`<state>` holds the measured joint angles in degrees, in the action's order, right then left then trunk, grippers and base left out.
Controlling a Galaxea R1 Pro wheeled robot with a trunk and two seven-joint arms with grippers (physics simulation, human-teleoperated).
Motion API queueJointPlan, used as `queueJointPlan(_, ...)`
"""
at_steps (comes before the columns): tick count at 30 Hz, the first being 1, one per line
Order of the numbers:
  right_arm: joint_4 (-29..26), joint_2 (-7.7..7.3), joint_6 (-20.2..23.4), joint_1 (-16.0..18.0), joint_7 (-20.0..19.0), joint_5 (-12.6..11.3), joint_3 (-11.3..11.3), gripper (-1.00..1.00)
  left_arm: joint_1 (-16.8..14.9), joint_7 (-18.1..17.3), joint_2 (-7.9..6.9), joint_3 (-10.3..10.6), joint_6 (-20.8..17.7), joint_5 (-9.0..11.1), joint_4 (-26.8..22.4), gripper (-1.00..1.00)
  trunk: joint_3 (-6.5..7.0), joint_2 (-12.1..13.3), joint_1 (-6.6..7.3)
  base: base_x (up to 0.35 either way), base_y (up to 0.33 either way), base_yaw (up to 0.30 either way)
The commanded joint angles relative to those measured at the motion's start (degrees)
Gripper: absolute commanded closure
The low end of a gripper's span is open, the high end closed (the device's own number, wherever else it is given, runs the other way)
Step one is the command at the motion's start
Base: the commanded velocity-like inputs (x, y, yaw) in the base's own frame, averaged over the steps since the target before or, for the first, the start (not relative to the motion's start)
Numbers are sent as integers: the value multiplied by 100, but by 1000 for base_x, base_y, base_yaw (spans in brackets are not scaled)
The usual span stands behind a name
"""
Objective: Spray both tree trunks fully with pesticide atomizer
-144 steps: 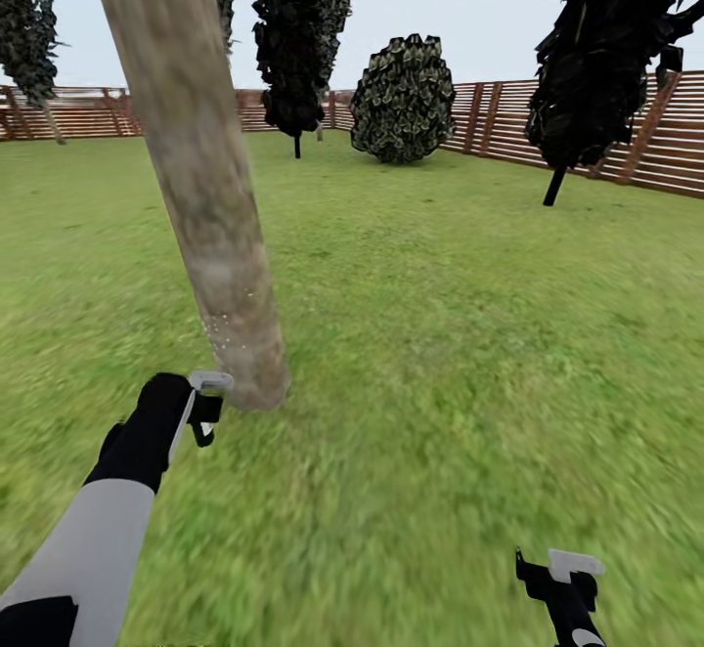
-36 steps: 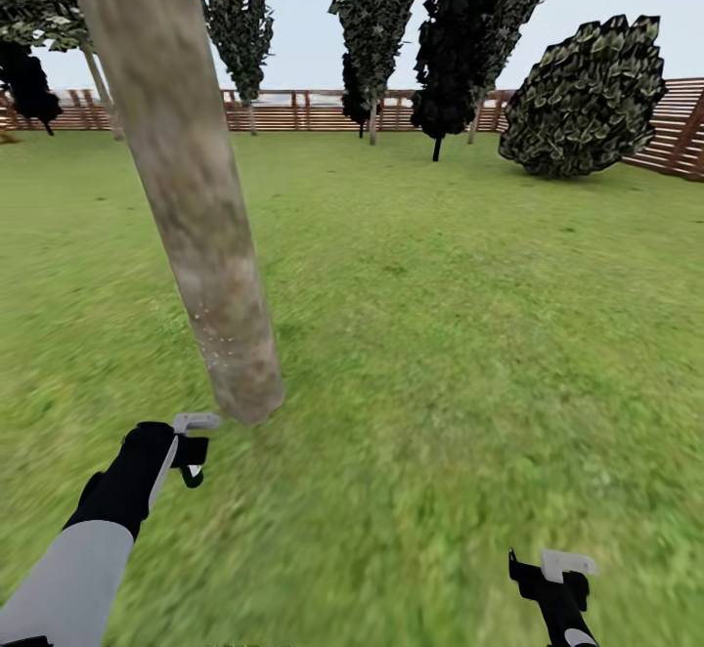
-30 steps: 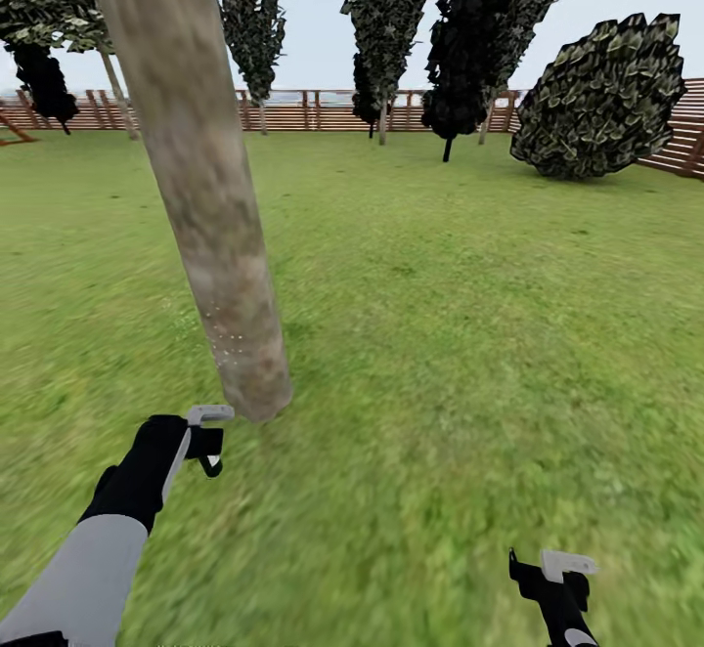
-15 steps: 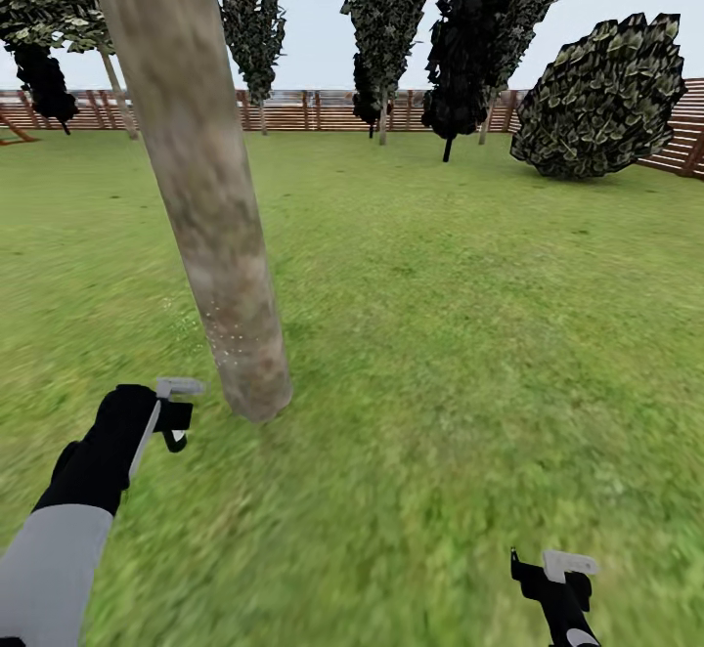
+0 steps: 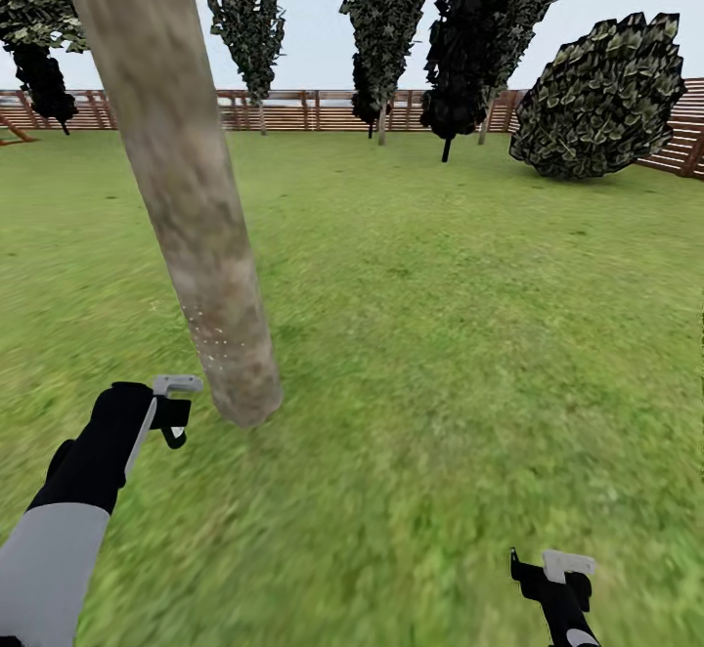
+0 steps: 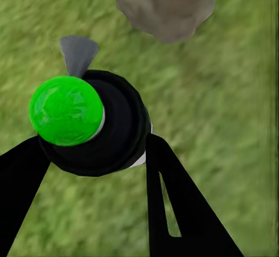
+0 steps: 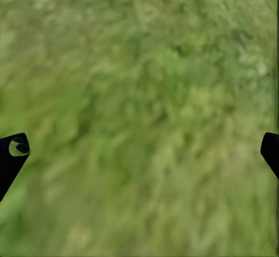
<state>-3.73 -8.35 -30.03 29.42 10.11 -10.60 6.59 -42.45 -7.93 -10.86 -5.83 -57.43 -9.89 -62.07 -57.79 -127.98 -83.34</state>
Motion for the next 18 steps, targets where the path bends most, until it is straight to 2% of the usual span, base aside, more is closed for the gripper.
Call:
queueJointPlan(1,2,0,-11,2,11,-48,50,-100,-7,-55,3,-6,-23,-65,-7,100,-5,-2,1,6,-272,0)
queueJointPlan(12,81,5,-11,2,9,-53,53,-100,-89,-51,-26,-6,-31,-76,-16,100,-5,-2,1,-92,-270,0)
queueJointPlan(18,81,8,-11,2,9,-53,53,-100,-208,-44,1,-6,-31,-91,-8,100,-5,-2,1,55,-268,0)
